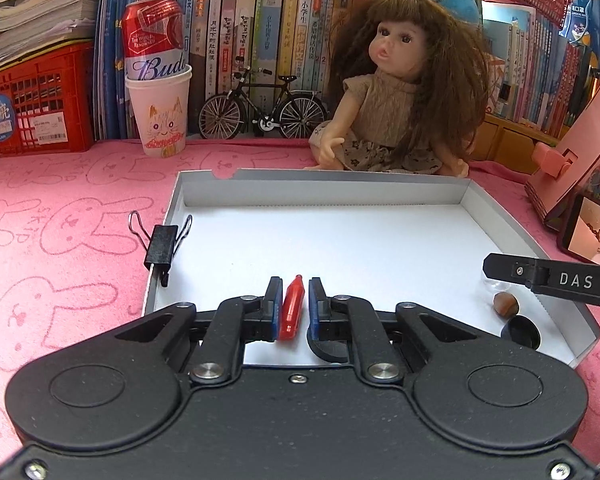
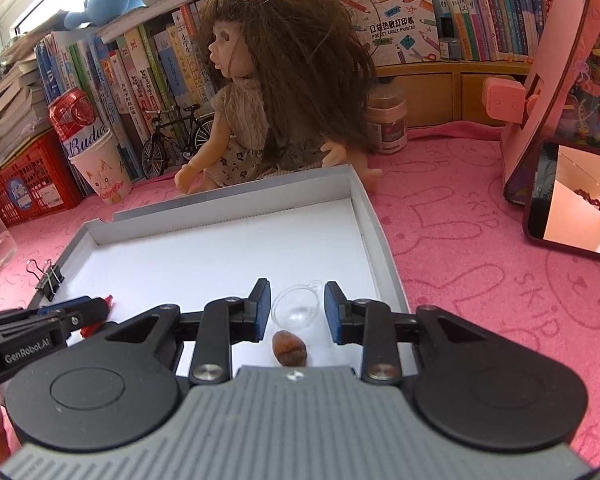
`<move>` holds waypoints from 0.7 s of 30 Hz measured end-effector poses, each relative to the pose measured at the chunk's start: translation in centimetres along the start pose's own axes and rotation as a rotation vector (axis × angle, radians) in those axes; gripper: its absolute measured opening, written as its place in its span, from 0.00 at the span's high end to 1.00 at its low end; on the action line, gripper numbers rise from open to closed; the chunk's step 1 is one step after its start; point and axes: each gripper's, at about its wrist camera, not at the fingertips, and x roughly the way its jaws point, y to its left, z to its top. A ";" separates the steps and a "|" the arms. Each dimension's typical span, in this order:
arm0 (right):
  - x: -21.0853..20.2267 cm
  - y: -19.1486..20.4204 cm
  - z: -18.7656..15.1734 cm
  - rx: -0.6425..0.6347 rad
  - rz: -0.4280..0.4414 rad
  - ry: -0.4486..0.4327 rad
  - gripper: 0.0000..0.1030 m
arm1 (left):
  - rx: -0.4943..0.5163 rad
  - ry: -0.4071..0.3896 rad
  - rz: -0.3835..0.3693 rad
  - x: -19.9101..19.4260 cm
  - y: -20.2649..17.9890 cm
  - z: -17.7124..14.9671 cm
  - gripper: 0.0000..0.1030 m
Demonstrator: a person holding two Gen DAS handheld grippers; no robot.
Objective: Organize rigid objects
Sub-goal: 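Open the left tool releasing the marker while the right tool releases the lid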
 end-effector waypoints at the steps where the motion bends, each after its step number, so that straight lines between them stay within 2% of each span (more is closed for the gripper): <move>1: -0.1 -0.1 0.0 0.001 0.004 0.000 0.53 | -0.002 0.000 -0.001 -0.1 0.0 0.0 0.87; 2: -0.3 -0.1 0.0 0.001 0.007 -0.003 0.47 | -0.003 0.001 0.000 -0.1 0.0 0.0 0.86; 4: -0.6 -0.2 0.0 0.006 0.015 -0.013 0.44 | -0.008 0.005 0.001 -0.4 0.1 0.1 0.77; 6: -1.1 -0.3 0.1 0.015 0.024 -0.020 0.37 | -0.010 0.002 0.001 -0.8 0.1 0.2 0.59; 7: -1.4 -0.4 0.1 0.017 0.032 -0.022 0.33 | -0.004 -0.004 0.003 -1.1 0.1 0.2 0.56; 14: -3.6 0.0 -0.3 -0.031 0.049 -0.040 0.19 | 0.061 -0.015 0.015 -3.6 -0.7 0.5 0.46; 21: -6.2 0.0 -1.1 -0.053 0.063 -0.069 0.15 | 0.072 -0.033 -0.034 -6.6 -1.4 -0.2 0.42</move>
